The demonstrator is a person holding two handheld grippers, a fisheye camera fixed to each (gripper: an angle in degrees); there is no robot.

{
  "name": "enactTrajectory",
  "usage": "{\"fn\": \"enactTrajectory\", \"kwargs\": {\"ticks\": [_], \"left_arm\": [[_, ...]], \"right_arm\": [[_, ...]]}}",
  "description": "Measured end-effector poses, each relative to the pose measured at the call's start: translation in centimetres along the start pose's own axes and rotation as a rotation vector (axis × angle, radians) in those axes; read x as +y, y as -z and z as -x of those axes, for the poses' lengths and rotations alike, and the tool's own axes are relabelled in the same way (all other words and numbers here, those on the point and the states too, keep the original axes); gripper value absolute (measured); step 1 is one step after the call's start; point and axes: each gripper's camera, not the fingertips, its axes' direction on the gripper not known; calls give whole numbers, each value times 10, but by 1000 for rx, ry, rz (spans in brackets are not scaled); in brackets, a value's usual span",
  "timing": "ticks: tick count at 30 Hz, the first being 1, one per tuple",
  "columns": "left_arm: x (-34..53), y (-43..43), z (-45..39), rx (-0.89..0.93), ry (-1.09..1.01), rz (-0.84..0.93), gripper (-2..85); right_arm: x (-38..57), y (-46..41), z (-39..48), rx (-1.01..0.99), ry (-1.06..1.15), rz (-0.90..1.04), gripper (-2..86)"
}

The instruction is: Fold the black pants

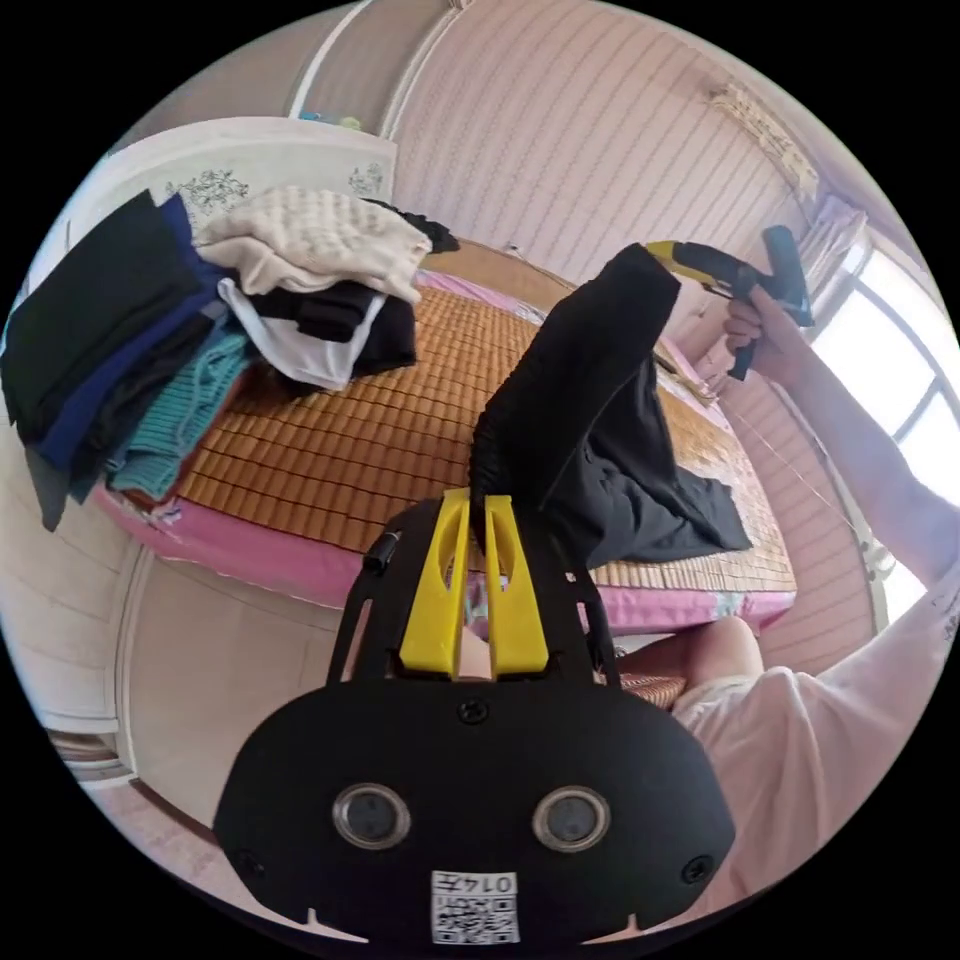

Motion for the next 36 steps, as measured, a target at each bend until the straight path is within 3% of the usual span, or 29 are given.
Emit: {"fn": "enactTrajectory", "kwargs": {"ticks": [6, 10, 15, 18, 26, 31, 36], "left_arm": [[11, -27, 58, -115, 289, 52, 45], [31, -38, 56, -6, 308, 85, 45], [38, -51, 3, 92, 75, 153, 43], [29, -62, -46, 156, -119, 182, 49], [3, -137, -182, 278, -405, 356, 68], [-4, -169, -255, 238, -561, 371, 80], [-7, -221, -293, 107, -625, 475, 86]], "right_arm": [[111, 23, -39, 170, -179, 75, 67], [233, 63, -61, 273, -422, 147, 75], [384, 147, -67, 434, -834, 210, 74], [413, 191, -72, 619, -839, 217, 78], [468, 233, -133, 771, -1048, 188, 128], [493, 261, -169, 755, -1175, 104, 113], [514, 271, -186, 663, -1219, 117, 2]]}}
